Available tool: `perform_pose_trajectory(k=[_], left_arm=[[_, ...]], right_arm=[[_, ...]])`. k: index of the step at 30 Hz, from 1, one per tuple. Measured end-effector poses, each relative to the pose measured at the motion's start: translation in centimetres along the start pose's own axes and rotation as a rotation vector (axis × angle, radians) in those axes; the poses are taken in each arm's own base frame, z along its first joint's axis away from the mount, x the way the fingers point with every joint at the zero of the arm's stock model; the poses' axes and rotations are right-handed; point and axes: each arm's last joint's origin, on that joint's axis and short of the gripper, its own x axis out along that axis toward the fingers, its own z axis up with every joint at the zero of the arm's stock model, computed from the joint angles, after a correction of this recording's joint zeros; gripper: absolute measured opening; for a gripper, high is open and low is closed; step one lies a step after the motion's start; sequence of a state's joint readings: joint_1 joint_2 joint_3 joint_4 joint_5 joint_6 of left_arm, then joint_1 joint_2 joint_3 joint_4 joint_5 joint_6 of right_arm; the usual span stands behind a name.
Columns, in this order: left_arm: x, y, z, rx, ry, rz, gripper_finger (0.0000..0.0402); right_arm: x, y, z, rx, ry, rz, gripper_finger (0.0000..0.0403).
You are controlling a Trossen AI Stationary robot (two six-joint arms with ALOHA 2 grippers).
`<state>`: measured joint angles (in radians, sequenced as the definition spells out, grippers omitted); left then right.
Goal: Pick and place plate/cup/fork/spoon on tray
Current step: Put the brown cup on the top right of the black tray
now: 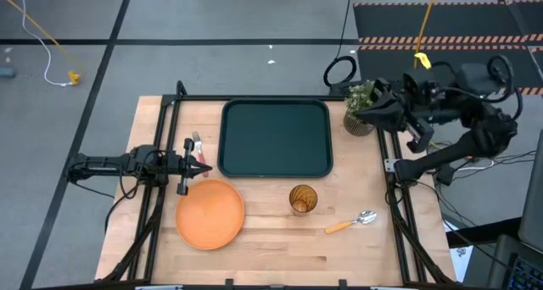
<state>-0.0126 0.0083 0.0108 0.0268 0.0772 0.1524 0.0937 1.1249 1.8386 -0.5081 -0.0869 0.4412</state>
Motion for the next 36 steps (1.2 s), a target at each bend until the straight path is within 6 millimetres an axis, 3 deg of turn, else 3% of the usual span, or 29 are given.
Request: perform_pose_trajectory(k=[6,11,20,26,30,36], left_arm=[[0.0,0.0,0.0,0.000,0.000,0.000,0.0006],[0.0,0.0,0.0,0.000,0.000,0.000,0.0006],[0.0,0.0,0.0,0.000,0.000,0.000,0.0006],[0.0,0.0,0.0,0.000,0.000,0.000,0.0006],[0.0,0.0,0.0,0.000,0.000,0.000,0.0006],[0.0,0.0,0.0,-0.078,0.000,0.000,0.0006]], right_arm=[[2.4,0.3,1.0,0.026,0.061,-0.003,0.0000],[4.4,-0.3,0.2,0.089,0.189,-0.073,0.0000],[8.2,-2.5,-4.3,0.262,0.531,-0.190,0.0000],[10.3,-2.9,-7.8,0.311,0.758,-0.244,0.0000],[11.2,-2.4,-9.9,0.289,0.879,-0.251,0.0000],[12.6,-1.4,-13.2,0.103,1.058,-0.170,0.0011]])
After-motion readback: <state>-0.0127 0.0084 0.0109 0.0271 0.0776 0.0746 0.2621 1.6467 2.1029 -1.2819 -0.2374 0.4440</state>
